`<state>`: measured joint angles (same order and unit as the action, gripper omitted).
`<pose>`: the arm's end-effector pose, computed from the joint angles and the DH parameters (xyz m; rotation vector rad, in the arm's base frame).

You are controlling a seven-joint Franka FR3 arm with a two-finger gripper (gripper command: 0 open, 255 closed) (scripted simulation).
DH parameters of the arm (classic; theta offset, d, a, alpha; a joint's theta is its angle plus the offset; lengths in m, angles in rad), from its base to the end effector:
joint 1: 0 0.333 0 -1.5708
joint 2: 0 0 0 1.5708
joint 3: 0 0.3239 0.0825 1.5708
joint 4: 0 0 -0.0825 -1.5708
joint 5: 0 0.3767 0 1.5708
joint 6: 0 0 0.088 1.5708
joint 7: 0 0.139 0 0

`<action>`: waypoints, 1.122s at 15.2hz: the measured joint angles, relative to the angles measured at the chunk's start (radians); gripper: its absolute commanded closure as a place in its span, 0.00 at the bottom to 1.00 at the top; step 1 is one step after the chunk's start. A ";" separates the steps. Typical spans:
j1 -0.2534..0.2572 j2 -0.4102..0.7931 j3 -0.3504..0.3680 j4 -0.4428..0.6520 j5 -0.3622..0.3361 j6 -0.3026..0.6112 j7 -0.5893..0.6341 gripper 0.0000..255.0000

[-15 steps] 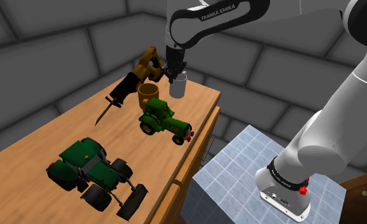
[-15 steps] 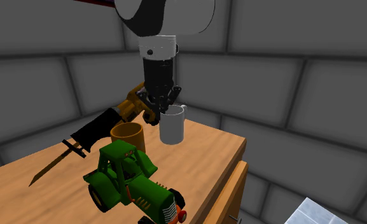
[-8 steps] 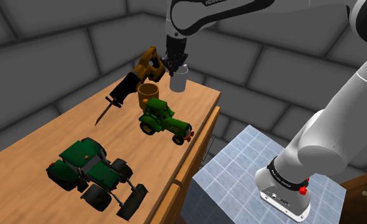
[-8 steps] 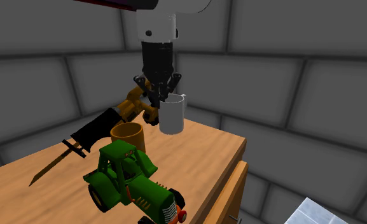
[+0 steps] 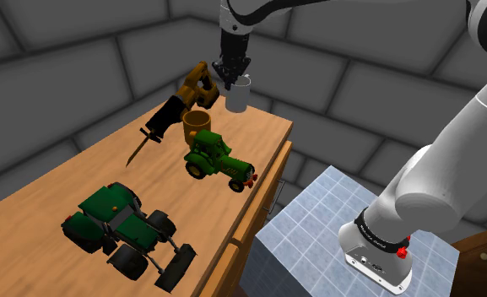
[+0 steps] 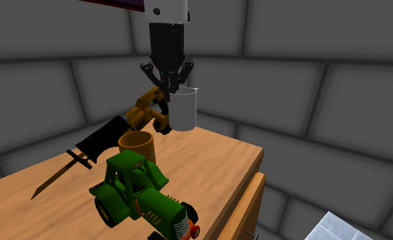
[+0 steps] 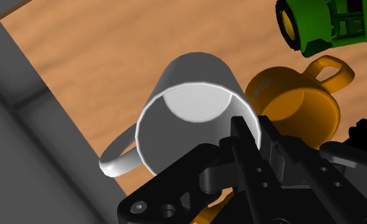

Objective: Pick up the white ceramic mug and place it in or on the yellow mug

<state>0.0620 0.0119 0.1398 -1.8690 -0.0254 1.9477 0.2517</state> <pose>0.5564 0.1110 0.4868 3.1323 -0.0649 0.1100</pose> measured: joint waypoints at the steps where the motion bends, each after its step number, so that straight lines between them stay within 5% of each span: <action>1: 0.000 -0.001 0.000 0.013 0.000 -0.014 0.000 1.00; 8: 0.011 0.029 0.010 0.134 -0.005 -0.106 0.019 1.00; 17: 0.122 0.320 0.069 0.625 -0.076 -0.317 0.170 1.00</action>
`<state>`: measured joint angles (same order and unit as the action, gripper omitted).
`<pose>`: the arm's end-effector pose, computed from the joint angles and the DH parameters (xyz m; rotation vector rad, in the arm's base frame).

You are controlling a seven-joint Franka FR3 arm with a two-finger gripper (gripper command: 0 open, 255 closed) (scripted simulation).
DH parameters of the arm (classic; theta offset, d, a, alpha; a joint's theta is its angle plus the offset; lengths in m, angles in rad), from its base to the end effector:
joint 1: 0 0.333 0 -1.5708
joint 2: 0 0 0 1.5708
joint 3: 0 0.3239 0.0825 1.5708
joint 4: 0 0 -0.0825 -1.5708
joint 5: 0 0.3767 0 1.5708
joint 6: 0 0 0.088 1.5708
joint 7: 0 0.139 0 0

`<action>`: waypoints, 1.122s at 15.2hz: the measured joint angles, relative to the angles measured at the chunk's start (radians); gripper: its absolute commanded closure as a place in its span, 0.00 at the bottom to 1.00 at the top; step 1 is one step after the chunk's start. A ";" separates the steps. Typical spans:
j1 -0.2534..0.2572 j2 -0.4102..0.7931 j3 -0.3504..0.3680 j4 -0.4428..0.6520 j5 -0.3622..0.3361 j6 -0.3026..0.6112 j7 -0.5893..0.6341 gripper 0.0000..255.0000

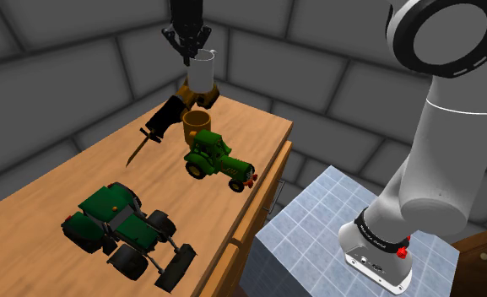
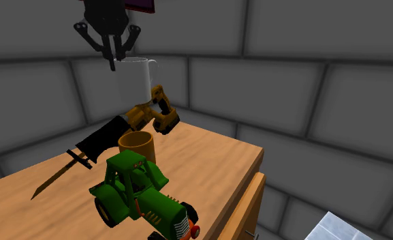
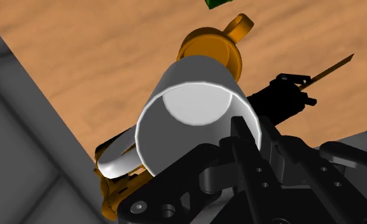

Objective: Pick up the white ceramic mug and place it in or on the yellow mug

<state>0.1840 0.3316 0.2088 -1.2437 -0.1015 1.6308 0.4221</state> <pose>0.6183 0.2168 0.5629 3.1321 -0.0619 0.1105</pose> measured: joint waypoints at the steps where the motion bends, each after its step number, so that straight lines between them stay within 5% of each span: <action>1: 0.007 0.017 0.002 0.024 -0.004 -0.008 0.007 1.00; 17: 0.001 0.001 0.001 -0.203 -0.004 0.202 0.025 1.00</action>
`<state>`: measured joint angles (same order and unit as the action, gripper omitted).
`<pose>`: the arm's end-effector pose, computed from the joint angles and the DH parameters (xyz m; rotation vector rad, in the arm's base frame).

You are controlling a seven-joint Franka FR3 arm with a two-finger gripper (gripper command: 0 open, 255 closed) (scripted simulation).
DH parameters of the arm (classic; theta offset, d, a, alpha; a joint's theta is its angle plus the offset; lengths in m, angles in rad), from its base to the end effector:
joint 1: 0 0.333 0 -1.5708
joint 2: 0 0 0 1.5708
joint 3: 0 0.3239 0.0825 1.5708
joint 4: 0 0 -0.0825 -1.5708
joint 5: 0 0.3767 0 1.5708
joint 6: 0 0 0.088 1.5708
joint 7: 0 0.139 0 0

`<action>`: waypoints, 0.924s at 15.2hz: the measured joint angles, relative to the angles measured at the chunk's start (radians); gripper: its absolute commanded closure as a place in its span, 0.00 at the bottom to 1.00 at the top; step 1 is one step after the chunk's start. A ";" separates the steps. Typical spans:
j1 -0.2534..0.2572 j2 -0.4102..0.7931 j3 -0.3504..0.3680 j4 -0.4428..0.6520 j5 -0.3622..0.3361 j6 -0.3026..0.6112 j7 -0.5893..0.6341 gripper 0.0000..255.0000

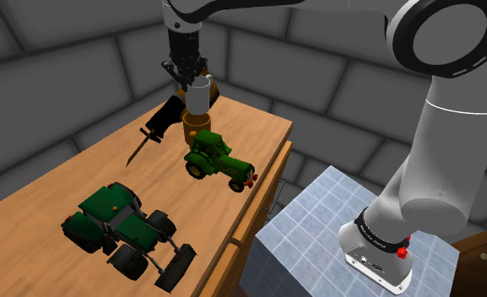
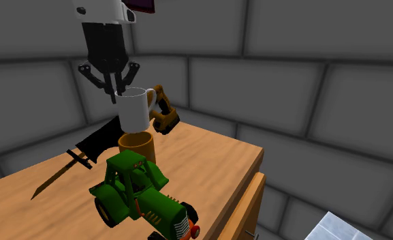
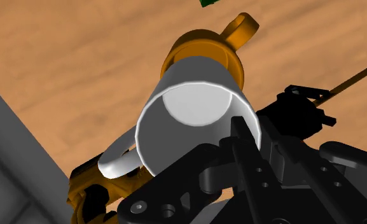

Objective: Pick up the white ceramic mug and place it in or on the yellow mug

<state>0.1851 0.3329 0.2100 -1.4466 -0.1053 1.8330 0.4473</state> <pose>0.6238 0.2281 0.4847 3.1322 -0.0646 0.1092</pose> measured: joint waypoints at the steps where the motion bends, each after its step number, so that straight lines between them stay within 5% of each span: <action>1: 0.000 0.002 0.000 -0.009 -0.001 0.012 0.001 1.00; 12: -0.003 -0.001 -0.002 -0.083 -0.003 0.087 0.004 1.00; 13: -0.003 -0.001 -0.002 -0.083 -0.003 0.087 0.004 0.00; 14: -0.003 0.000 -0.002 -0.084 -0.002 0.087 0.004 0.00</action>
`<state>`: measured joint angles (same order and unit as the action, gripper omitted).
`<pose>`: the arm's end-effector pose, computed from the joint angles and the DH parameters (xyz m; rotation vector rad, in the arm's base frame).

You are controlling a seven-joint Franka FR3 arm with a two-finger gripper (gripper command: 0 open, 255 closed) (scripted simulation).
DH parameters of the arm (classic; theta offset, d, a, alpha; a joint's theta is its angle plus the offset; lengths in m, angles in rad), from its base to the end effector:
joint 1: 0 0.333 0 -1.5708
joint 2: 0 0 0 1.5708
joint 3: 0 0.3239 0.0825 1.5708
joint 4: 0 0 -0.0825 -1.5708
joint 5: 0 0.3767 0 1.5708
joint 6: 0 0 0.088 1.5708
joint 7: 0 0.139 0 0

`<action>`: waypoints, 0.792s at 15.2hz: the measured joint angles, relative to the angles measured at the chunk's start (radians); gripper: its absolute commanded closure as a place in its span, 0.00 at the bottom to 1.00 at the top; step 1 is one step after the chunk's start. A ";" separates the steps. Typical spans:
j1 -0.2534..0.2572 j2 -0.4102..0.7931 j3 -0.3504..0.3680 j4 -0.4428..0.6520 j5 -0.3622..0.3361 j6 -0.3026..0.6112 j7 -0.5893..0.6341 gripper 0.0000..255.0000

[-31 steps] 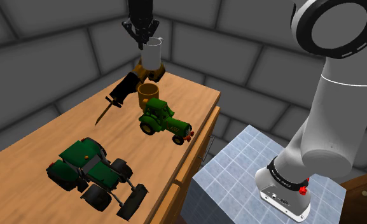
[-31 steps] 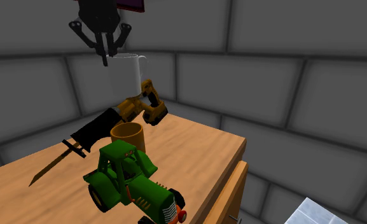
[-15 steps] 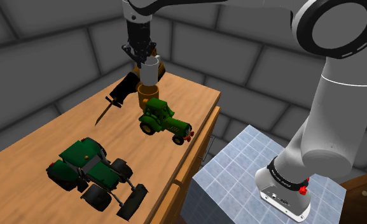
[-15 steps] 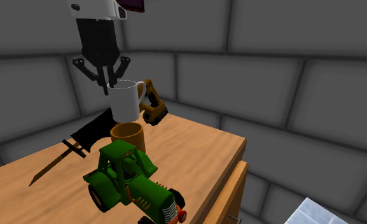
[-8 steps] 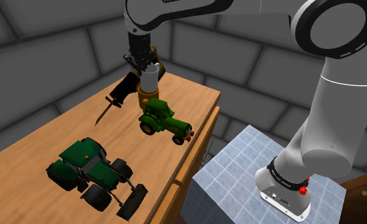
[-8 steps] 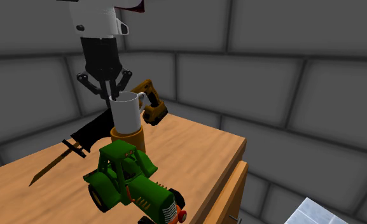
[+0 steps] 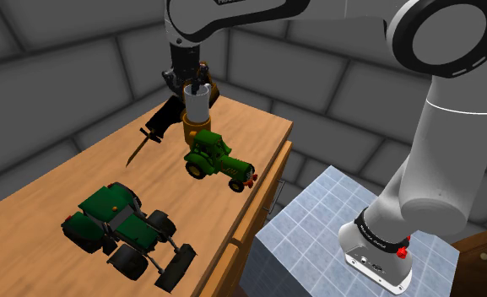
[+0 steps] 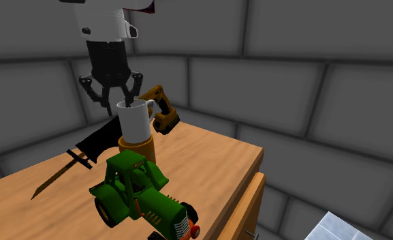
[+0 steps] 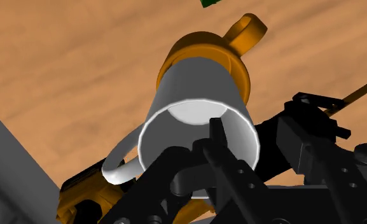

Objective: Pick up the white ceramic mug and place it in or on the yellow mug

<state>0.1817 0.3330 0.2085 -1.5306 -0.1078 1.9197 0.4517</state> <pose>0.6233 0.2279 0.4526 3.1328 -0.0644 0.1135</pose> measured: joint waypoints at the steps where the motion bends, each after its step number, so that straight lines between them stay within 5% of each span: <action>1: 0.000 0.001 0.000 0.000 0.000 0.000 0.000 0.00; 12: 0.004 -0.013 0.003 0.103 0.005 -0.117 -0.005 0.00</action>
<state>0.1860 0.3200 0.2118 -1.4279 -0.1027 1.8026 0.4470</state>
